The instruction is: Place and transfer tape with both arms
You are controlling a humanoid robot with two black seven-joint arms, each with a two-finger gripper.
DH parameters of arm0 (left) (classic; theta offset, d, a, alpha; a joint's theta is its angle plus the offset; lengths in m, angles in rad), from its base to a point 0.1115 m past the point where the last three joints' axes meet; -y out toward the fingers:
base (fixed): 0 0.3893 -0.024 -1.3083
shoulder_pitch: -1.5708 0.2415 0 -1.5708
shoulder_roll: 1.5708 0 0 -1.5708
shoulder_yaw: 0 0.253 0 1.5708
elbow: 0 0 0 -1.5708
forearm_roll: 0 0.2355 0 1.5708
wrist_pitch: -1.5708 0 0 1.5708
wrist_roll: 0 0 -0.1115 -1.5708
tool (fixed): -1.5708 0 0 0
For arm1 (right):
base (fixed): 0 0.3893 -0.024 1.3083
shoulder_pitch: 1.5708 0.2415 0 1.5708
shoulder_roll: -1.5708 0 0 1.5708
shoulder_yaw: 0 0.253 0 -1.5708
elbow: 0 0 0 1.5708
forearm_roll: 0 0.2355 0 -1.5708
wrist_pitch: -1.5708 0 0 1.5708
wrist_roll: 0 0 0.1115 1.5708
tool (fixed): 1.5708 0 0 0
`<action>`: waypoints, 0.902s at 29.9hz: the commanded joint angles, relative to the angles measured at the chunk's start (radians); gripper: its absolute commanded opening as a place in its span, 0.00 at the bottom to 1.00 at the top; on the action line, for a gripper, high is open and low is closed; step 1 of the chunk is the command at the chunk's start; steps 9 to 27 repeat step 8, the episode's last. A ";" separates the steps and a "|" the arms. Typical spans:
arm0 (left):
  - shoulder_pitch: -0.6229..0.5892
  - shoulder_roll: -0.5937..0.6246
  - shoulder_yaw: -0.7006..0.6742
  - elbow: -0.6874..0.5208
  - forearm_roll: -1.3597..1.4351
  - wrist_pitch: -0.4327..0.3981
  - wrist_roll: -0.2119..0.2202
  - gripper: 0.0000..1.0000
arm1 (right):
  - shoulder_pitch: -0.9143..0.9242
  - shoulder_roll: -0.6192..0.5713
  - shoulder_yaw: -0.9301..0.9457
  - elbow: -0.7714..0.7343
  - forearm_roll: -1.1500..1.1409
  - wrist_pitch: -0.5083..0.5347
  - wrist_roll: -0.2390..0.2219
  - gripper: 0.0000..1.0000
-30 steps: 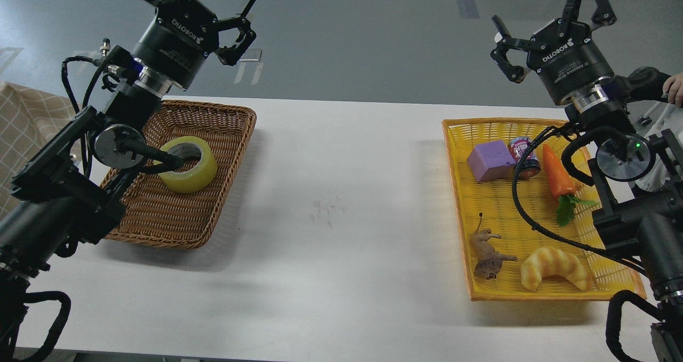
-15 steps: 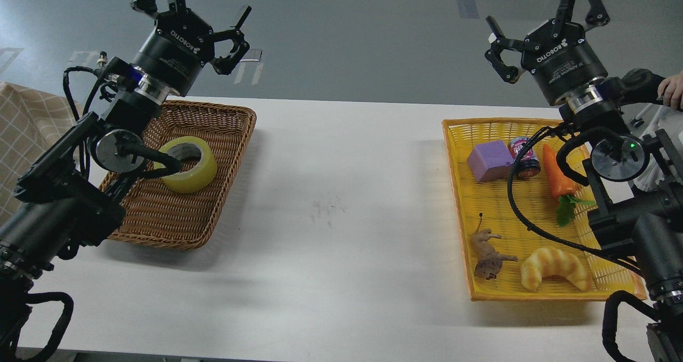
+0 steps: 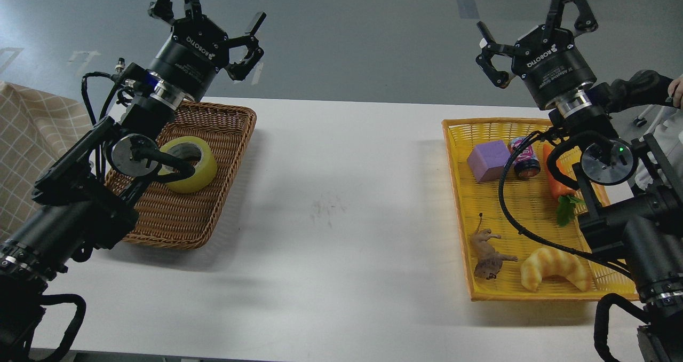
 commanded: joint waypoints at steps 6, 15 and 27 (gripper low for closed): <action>0.014 -0.001 0.000 0.000 0.001 0.000 0.000 0.98 | 0.000 0.003 0.000 0.000 0.000 0.000 0.000 1.00; 0.017 -0.001 0.000 -0.001 0.001 0.000 0.000 0.98 | 0.000 0.003 0.000 0.000 0.000 0.000 0.001 1.00; 0.017 -0.001 0.000 -0.001 0.001 0.000 0.000 0.98 | 0.000 0.003 0.000 0.000 0.000 0.000 0.001 1.00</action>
